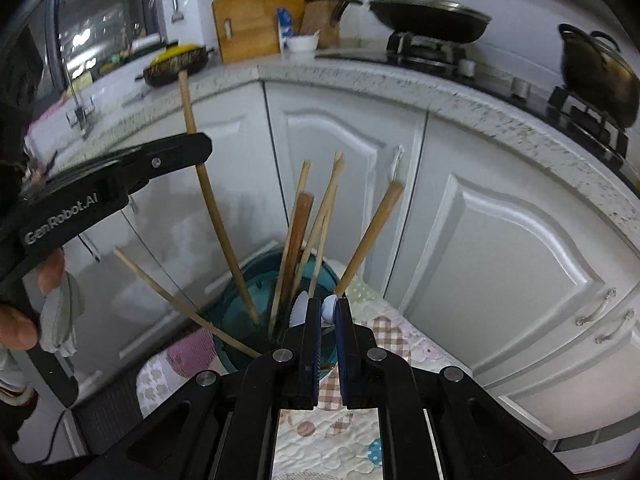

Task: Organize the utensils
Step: 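Carry the chopstick with the left gripper while the right carries the spoon to the holder, then lower the chopstick and spoon into the holder and open both grippers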

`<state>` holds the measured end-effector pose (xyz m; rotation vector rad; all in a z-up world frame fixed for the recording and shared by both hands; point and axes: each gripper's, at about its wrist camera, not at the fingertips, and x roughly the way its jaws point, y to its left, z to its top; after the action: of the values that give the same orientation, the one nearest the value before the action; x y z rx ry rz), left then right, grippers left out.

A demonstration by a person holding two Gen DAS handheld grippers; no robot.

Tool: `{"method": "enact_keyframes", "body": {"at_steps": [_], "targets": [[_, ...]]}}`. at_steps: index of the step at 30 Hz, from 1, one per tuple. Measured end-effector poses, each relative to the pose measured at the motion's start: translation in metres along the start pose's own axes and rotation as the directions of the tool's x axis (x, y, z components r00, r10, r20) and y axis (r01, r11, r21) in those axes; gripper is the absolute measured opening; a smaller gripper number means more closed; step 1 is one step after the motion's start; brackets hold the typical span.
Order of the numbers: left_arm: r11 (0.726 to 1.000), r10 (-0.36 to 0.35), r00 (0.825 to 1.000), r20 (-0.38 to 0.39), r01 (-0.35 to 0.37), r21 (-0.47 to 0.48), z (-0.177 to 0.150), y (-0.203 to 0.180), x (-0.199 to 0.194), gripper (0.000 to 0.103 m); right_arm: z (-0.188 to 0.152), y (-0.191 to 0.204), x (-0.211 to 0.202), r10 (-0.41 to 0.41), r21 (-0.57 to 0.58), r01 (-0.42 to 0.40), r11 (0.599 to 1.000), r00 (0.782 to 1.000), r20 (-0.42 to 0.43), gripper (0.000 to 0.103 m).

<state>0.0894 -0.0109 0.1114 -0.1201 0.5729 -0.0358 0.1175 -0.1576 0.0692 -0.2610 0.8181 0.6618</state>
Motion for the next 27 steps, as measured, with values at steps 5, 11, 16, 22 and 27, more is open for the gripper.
{"method": "enact_keyframes", "body": {"at_steps": [5,11,16,22,27], "targets": [[1.0,0.0,0.999,-0.053,0.0,-0.013,-0.012,0.0,0.017,0.004,-0.008,0.002,0.03,0.022,0.012,-0.021,1.0,0.997,-0.071,0.007],[1.0,-0.002,0.995,-0.102,-0.001,-0.03,-0.021,-0.002,0.029,0.004,-0.017,-0.01,0.04,0.086,0.109,-0.078,0.991,0.993,-0.076,0.007],[0.999,-0.011,0.993,-0.114,0.007,-0.039,-0.022,-0.001,0.027,0.006,-0.022,-0.019,0.022,0.138,0.184,-0.131,0.974,0.99,-0.027,0.026],[0.999,-0.01,0.996,-0.093,0.006,-0.043,-0.022,-0.001,0.013,0.021,-0.032,-0.025,0.006,0.142,0.245,-0.143,0.959,0.99,0.02,0.029],[1.0,0.007,0.998,-0.063,-0.009,-0.029,-0.021,-0.004,-0.003,0.028,-0.036,-0.022,-0.001,0.141,0.276,-0.147,0.95,0.989,0.04,0.029]]}}
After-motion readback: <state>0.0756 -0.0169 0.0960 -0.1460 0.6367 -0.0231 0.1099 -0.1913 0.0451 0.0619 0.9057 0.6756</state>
